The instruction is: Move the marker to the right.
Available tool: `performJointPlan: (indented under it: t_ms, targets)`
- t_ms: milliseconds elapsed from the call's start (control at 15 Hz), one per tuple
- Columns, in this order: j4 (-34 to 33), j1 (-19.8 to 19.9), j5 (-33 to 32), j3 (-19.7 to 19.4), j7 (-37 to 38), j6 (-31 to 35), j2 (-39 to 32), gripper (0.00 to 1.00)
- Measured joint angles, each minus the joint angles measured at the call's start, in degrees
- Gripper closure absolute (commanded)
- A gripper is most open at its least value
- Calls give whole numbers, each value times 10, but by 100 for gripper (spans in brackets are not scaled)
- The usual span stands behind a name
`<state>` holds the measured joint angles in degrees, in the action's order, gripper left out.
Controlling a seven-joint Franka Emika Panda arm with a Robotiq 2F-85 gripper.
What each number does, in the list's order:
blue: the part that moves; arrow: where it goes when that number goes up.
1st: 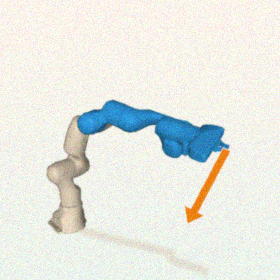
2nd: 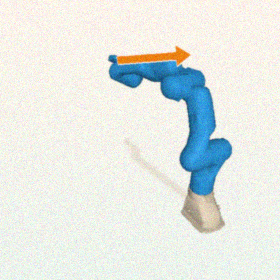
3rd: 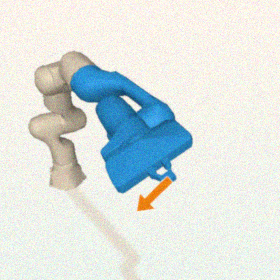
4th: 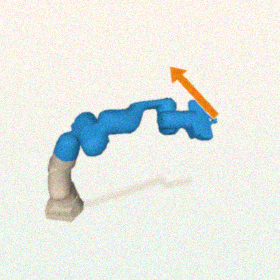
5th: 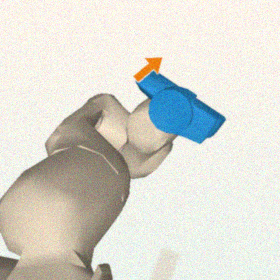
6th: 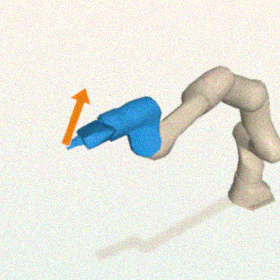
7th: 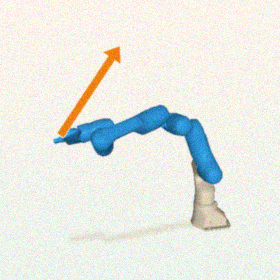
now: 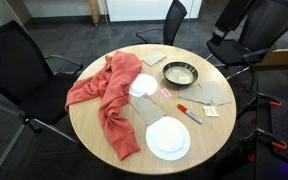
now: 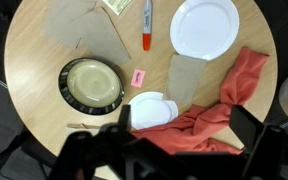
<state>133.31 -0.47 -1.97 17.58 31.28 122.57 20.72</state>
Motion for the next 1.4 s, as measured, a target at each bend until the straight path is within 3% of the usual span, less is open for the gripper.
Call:
performJointPlan:
  t_ms: [667, 1000, 1133, 1400]
  targets:
    - [1, -2, 0, -4, 0, 0, -4, 0]
    - [33, -2, 0, -13, 0, 4, -24, 0]
    - [56, -3, 0, -15, 0, 34, -39, 0]
    - [114, -7, 1, -16, 1, 159, -81, 0]
